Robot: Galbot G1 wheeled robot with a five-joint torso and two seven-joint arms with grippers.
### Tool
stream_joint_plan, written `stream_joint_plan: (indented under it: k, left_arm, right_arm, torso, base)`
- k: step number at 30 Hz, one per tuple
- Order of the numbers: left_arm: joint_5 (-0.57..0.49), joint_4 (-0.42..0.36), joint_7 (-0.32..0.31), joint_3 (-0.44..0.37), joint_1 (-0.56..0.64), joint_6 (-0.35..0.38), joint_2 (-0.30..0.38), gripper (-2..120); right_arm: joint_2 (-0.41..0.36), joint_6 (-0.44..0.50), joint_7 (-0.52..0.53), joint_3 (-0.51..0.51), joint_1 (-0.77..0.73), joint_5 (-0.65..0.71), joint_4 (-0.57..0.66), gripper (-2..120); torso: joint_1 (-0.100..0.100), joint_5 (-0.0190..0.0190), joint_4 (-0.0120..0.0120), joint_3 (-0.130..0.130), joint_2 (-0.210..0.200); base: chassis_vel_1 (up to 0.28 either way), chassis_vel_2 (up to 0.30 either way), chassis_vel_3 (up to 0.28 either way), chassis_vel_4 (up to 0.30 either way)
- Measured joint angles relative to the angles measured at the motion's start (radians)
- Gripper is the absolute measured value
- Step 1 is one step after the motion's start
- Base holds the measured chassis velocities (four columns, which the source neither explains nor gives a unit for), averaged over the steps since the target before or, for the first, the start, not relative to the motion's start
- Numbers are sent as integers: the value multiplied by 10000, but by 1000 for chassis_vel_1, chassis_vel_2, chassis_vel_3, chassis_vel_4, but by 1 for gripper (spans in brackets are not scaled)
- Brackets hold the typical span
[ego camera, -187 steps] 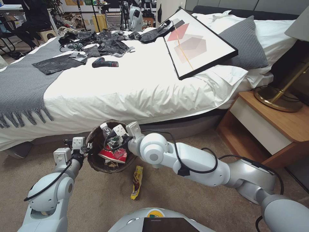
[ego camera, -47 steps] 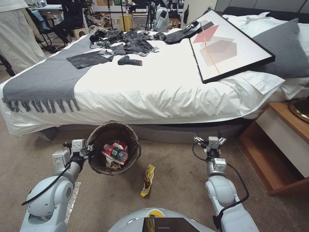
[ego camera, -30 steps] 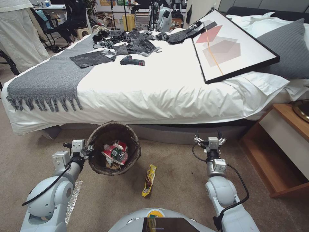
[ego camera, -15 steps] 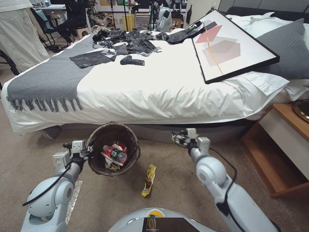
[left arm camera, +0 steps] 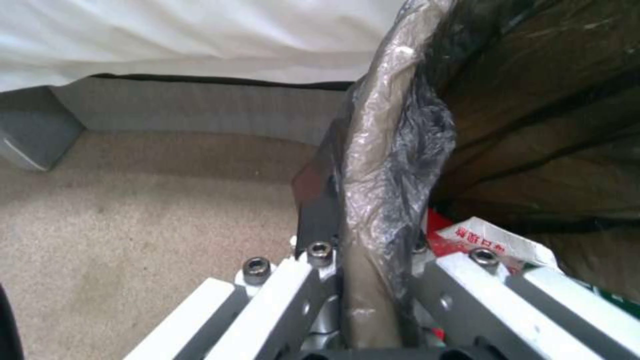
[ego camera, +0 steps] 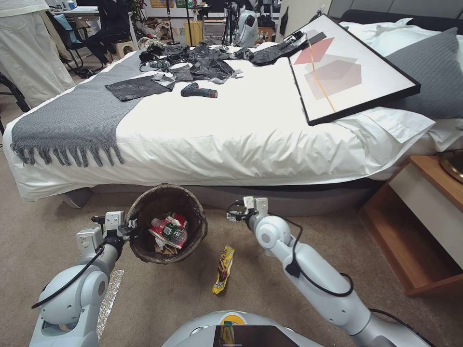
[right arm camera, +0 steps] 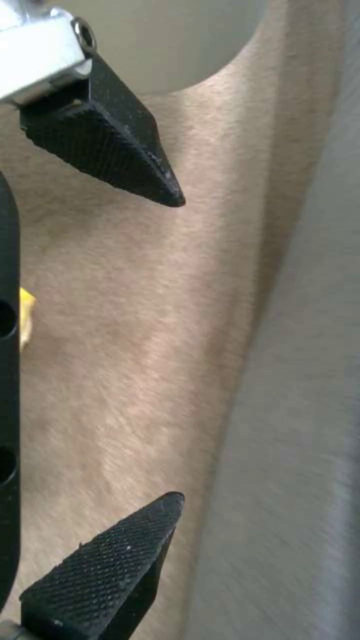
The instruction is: Pick up the trash bin, then pick up the garbage from the floor and place it into the trash bin.
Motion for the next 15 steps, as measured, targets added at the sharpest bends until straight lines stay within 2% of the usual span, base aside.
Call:
stream_joint_plan:
  k: [9, 15]
  left_arm:
    - [66, 211, 43, 109, -82, -10, 63, 0]
    - [76, 234, 82, 122, -72, -16, 124, 0]
  right_arm:
    - [1086, 280, 189, 214, -437, 191, -759, 100]
    - [1352, 400, 214, 316, -739, -6, -992, 100]
  torso:
    - [0, 1, 0, 0, 0]
    - [0, 1, -1, 0, 0]
  base:
    - [0, 0, 0, 0]
    - [0, 0, 0, 0]
